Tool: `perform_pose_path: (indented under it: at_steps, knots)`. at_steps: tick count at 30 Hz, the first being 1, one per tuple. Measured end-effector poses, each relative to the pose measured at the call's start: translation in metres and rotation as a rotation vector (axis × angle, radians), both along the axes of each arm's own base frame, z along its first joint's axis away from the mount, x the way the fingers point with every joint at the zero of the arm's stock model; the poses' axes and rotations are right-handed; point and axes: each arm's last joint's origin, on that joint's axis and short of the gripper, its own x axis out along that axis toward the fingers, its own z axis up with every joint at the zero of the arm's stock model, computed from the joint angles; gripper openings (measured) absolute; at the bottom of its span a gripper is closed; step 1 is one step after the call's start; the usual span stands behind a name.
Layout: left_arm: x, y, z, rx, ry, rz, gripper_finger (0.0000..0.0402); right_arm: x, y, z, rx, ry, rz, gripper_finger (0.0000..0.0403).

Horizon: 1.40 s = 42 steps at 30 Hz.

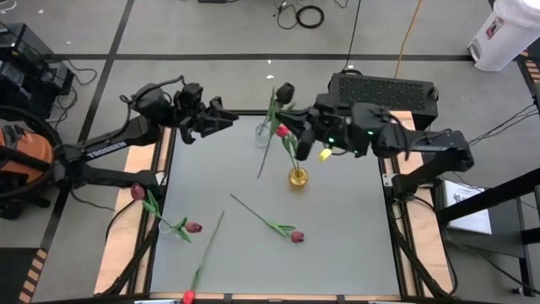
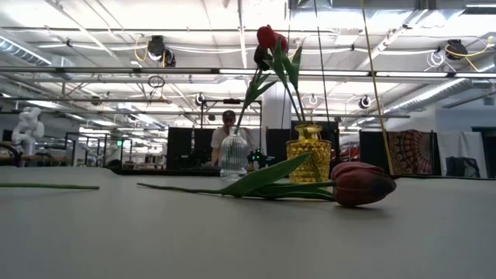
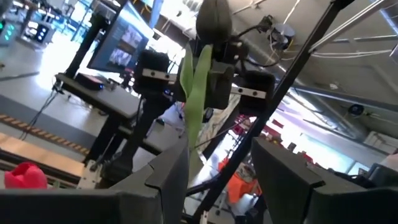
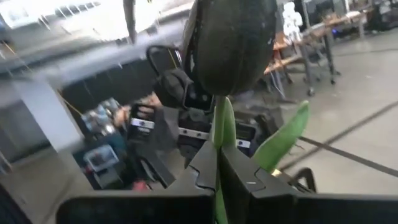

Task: Sort flowers into vase by color
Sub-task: Put the black tulip into the top transparent vase

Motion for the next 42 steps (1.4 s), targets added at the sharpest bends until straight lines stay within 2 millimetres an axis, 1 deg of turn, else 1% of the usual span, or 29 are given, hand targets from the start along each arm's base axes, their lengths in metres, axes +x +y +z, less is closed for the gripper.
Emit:
perform_pose_path:
  at_steps: [3, 8, 11, 16, 23, 28, 36, 42]
  knots:
    - [0.006, 0.0, 0.004, 0.002, 0.006, -0.009, 0.018, 0.009, -0.003, 0.008, -0.013, 0.052, 0.005, 0.0]
    - [0.014, 0.001, 0.016, 0.051, 0.043, -0.008, 0.018, 0.021, -0.008, 0.021, -0.03, 0.086, 0.041, 0.0]
    - [0.018, -0.001, 0.023, 0.089, 0.075, -0.011, 0.018, 0.024, -0.01, 0.027, -0.044, 0.108, 0.034, 0.0]
    - [0.023, -0.004, 0.035, 0.134, 0.066, -0.018, 0.018, 0.024, -0.012, 0.038, -0.06, 0.091, 0.031, 0.0]
    - [0.029, -0.001, 0.037, 0.133, 0.068, -0.015, 0.018, 0.025, -0.011, 0.037, -0.04, 0.088, 0.062, 0.0]
    - [0.036, 0.0, 0.033, 0.125, 0.085, -0.023, 0.018, 0.025, -0.009, 0.037, -0.031, 0.087, 0.087, 0.0]
    - [0.048, -0.006, 0.027, 0.116, 0.105, -0.049, 0.018, 0.025, -0.009, 0.035, -0.033, 0.107, 0.087, 0.0]
    - [0.054, -0.007, 0.029, 0.129, 0.046, -0.026, 0.018, 0.025, -0.009, 0.033, -0.032, 0.126, 0.087, 0.0]
